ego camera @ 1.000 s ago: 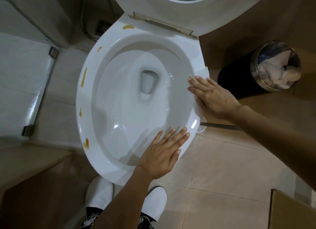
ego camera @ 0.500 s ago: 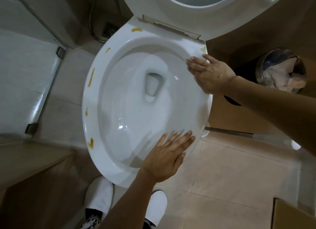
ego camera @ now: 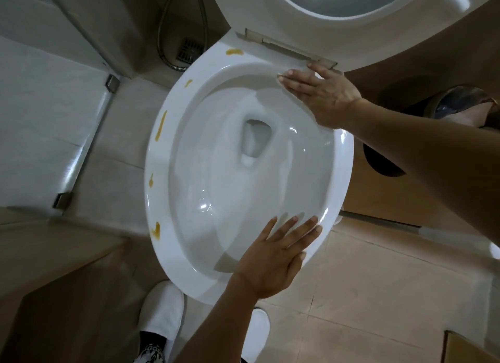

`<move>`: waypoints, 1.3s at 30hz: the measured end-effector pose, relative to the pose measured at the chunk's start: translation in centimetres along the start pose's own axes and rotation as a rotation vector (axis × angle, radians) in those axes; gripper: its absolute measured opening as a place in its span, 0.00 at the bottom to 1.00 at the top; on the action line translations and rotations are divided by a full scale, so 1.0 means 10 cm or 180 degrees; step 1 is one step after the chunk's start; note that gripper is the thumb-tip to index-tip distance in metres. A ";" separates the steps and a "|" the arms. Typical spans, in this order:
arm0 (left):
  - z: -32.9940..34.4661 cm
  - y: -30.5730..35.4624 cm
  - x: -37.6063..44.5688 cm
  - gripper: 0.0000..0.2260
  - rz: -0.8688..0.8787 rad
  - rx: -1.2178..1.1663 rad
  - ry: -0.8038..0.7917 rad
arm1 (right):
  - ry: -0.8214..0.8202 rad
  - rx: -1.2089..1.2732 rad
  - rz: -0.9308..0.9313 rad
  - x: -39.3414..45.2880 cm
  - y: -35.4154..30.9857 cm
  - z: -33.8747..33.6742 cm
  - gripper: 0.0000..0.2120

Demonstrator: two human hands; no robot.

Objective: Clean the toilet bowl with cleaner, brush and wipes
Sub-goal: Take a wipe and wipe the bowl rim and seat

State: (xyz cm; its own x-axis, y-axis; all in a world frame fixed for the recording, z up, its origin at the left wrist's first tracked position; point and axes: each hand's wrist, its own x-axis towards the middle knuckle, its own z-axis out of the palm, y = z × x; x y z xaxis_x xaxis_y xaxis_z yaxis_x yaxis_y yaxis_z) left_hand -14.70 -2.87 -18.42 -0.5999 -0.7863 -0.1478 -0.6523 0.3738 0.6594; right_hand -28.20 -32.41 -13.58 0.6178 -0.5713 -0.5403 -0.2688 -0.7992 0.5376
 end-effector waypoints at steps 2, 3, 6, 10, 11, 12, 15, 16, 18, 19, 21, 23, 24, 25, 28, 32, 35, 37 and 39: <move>-0.01 0.00 0.00 0.23 0.0009 -0.0015 0.0002 | 0.0033 0.0068 0.0060 -0.08 -0.01 0.04 0.34; -0.01 0.00 0.00 0.23 0.0018 -0.0036 0.0001 | 0.0050 0.0094 0.0081 -0.12 -0.03 0.07 0.35; -0.01 0.00 0.00 0.23 0.0015 -0.0037 -0.0010 | 0.0061 0.0102 0.0128 -0.17 -0.04 0.09 0.35; 0.00 -0.01 0.00 0.23 0.0028 0.0029 0.0023 | 0.0015 0.0244 0.0150 -0.15 -0.01 0.05 0.36; 0.00 -0.01 0.00 0.23 0.0038 0.0034 0.0037 | -0.0041 0.0283 0.0163 -0.17 -0.01 0.05 0.36; 0.01 -0.01 0.00 0.23 0.0045 0.0021 0.0042 | -0.0121 0.0330 0.0174 -0.22 -0.02 0.05 0.35; 0.00 0.00 0.00 0.23 0.0030 -0.0018 -0.0024 | -0.0352 0.0439 0.0131 -0.42 -0.10 0.08 0.33; 0.00 0.00 0.00 0.23 0.0038 0.0033 -0.0031 | -0.0368 0.0514 0.0113 -0.48 -0.13 0.09 0.31; 0.01 0.01 -0.01 0.23 0.0066 0.0274 -0.0065 | -0.0338 0.0808 0.0125 -0.60 -0.20 0.12 0.29; 0.02 0.03 -0.01 0.23 0.0057 0.0390 -0.0085 | -0.0276 0.0959 0.0154 -0.66 -0.24 0.15 0.28; 0.02 0.05 -0.03 0.23 0.0018 0.0532 -0.0086 | -0.0150 0.1169 0.0233 -0.75 -0.31 0.20 0.34; 0.01 0.05 -0.04 0.23 0.0014 0.0630 -0.0072 | -0.0142 0.1301 0.0281 -0.84 -0.39 0.21 0.37; 0.00 0.06 -0.05 0.23 0.0014 0.0674 -0.0083 | -0.0174 0.1386 0.0303 -0.89 -0.43 0.20 0.36; -0.02 0.06 -0.08 0.23 0.0011 0.0711 -0.0097 | -0.0150 0.1464 0.0335 -0.93 -0.48 0.18 0.34; -0.09 0.01 -0.28 0.23 -0.0024 0.0720 -0.0155 | -0.0067 0.1716 0.0430 -1.06 -0.61 0.17 0.30; -0.21 -0.18 -0.75 0.23 -0.0158 0.0937 -0.0123 | 0.0127 0.1993 0.0530 -1.25 -0.87 0.19 0.26; -0.29 -0.27 -1.00 0.24 -0.0196 0.1079 -0.0068 | 0.0300 0.2217 0.0579 -1.39 -1.11 0.13 0.24; -0.29 -0.28 -1.06 0.24 -0.0263 0.1148 -0.0006 | 0.0332 0.2347 0.0538 -1.49 -1.28 0.07 0.24; -0.26 -0.28 -1.06 0.24 -0.0311 0.1197 0.0066 | 0.0302 0.2381 0.0499 -1.56 -1.37 0.03 0.24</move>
State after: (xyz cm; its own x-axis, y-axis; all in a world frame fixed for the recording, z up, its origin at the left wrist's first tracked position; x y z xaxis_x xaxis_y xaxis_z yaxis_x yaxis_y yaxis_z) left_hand -5.33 3.11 -16.73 -0.5196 -0.8354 -0.1791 -0.8325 0.4478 0.3261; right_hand -34.38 -12.59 -12.67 0.5828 -0.6968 -0.4181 -0.7658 -0.6430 0.0043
